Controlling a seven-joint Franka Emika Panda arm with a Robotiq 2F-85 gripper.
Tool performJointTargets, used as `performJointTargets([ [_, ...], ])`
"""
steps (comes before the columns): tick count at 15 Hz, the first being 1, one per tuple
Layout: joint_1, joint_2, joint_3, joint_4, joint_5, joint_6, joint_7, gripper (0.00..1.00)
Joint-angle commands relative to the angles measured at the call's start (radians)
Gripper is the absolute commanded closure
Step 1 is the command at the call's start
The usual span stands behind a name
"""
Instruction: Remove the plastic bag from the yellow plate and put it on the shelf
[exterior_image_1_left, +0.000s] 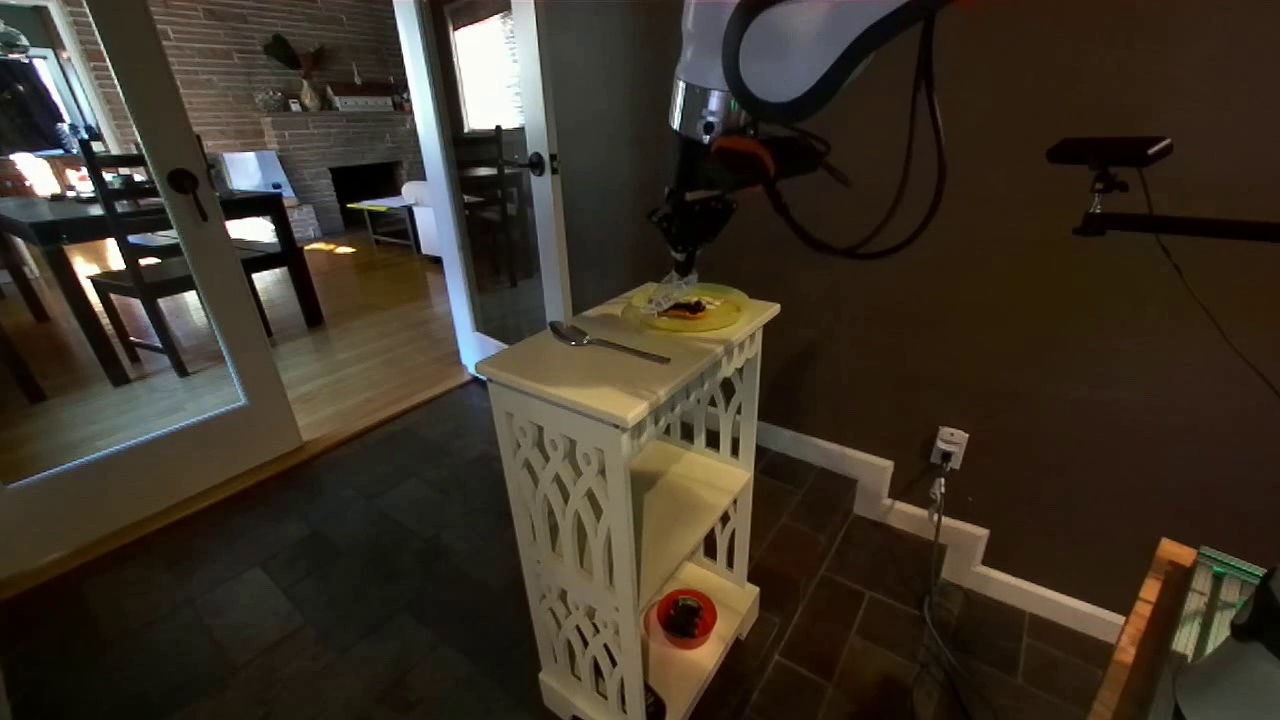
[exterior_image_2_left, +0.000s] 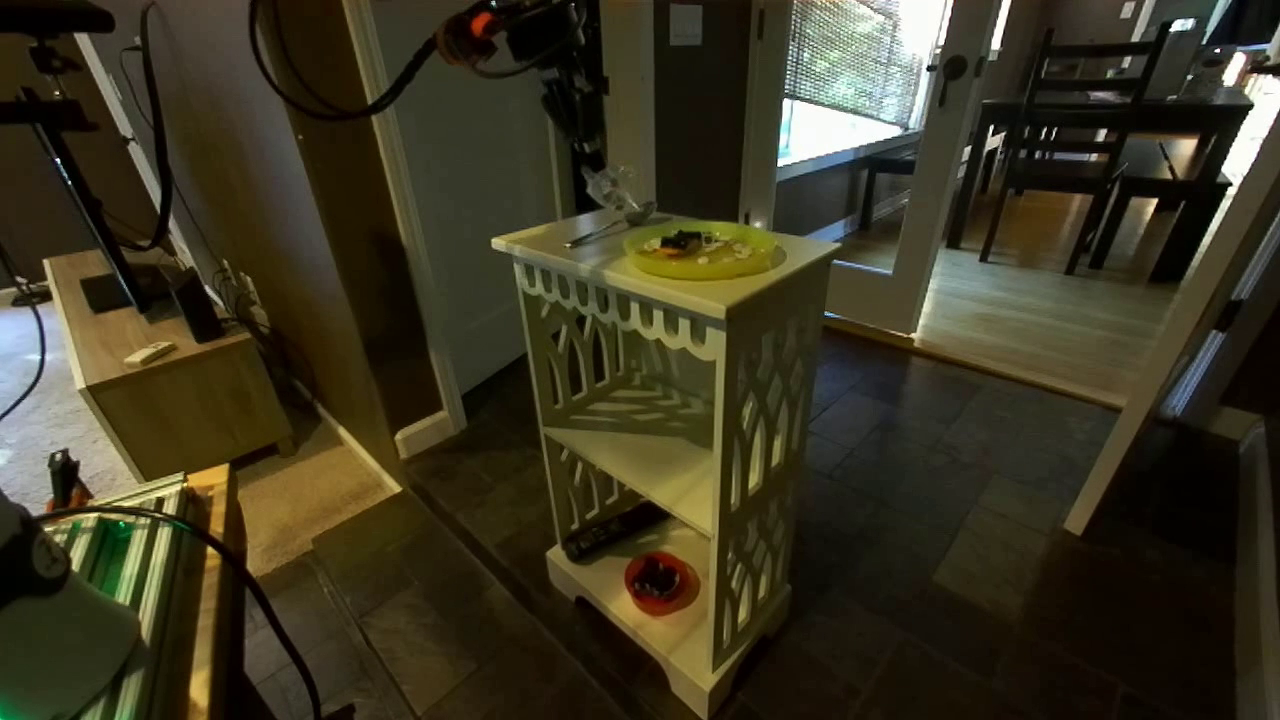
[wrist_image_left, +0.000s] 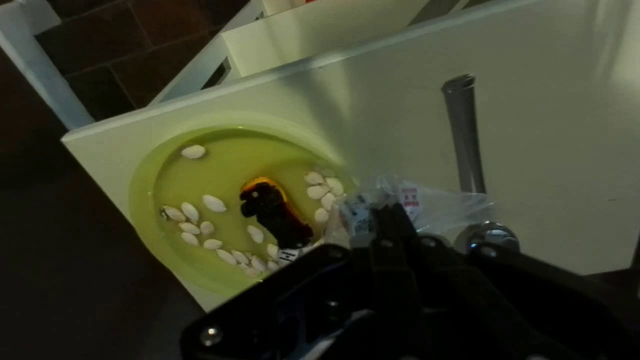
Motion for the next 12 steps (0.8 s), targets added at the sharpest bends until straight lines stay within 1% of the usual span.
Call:
performJointTargets([
  [1,0.011,-0.073,0.025,-0.107,0.027,0.14,0.064,1.0],
  [4,0.01,-0.092,0.045,-0.155,0.02,0.224,0.137,1.0],
  [7,0.014,-0.114,0.076,-0.203,0.012,0.249,0.226,1.0],
  [9,0.012,-0.114,0.103,-0.22,-0.011,0.236,0.335,1.0],
  [12,0.011,-0.096,0.136,-0.24,-0.037,0.263,0.489,1.0],
])
